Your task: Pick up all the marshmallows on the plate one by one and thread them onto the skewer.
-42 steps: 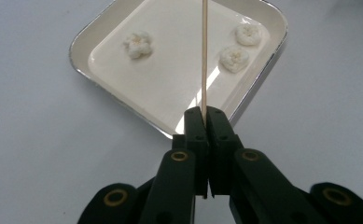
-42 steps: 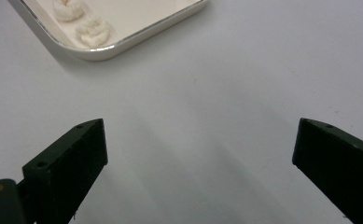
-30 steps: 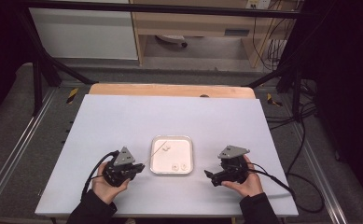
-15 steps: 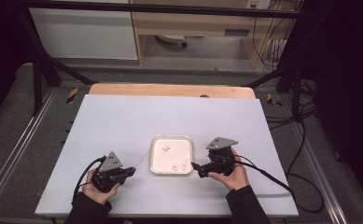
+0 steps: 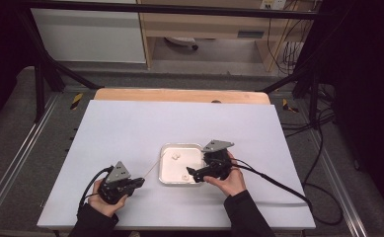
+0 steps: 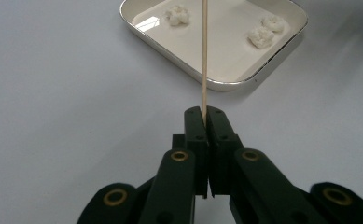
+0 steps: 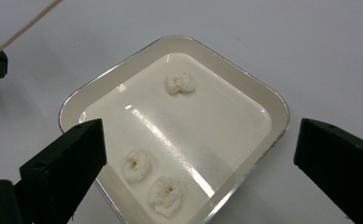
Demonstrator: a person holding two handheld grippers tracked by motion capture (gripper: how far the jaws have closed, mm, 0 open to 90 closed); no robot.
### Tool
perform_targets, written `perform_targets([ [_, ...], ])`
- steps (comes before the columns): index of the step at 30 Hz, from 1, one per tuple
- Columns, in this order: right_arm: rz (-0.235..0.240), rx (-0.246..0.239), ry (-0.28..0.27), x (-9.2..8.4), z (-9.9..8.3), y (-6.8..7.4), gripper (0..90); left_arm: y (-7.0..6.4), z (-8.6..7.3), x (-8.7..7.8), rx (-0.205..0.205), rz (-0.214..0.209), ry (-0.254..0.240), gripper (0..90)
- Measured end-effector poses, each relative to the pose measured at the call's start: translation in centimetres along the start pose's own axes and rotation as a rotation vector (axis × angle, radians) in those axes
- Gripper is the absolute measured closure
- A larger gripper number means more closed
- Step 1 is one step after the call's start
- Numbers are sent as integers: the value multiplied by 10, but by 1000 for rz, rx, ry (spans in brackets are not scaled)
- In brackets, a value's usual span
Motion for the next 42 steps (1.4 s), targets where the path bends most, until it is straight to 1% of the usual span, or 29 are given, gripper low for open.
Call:
perform_targets([
  [3, -3, -8, 9, 6, 3, 5, 41, 0, -1, 1, -4, 0, 2, 884],
  [6, 27, 8, 4, 13, 3, 7, 55, 0, -1, 1, -2, -1, 1, 885],
  [8, 36, 6, 15, 16, 1, 8, 75, 0, -1, 1, -3, -2, -1, 885],
  [10, 48, -1, 22, 20, -1, 10, 109, 0, -1, 2, -6, -6, 0, 884],
  [13, 79, -6, 27, 25, -5, 13, 159, 0, -1, 2, -8, -2, 2, 884],
  [17, 103, -22, 48, 30, -10, 17, 255, -1, 0, 2, -6, -1, 1, 885],
  [19, 113, -44, 66, 32, -13, 19, 296, -1, 0, 2, -5, -2, 4, 884],
  [20, 118, -53, 76, 32, -14, 20, 317, -1, -1, 3, -5, -1, 5, 885],
  [23, 113, -73, 98, 32, -17, 22, 391, -1, 0, 2, -5, 0, 2, 885],
  [27, 128, -82, 97, 33, -18, 23, 494, -1, 0, 3, -4, 0, 5, 884],
  [33, 144, -105, 112, 35, -20, 24, 563, -2, 0, 3, 0, -2, 6, 884],
  [37, 151, -110, 105, 35, -21, 25, 610, -3, 0, 4, 4, -2, 4, 884],
  [38, 150, -121, 101, 35, -21, 25, 633, -3, 0, 4, 4, -2, 3, 885],
  [42, 159, -134, 96, 34, -22, 27, 688, -4, 1, 4, 6, -4, 2, 884],
])
Point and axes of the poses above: each handheld gripper's, and its own axes: x roughly forward along the jaws, z roughly out of its top, y roughly to its left, the point moved 1 cm from there along x, roughly forward along the jaws, and after that the axes turned 7 degrees about -z, right-handed, at the moved point
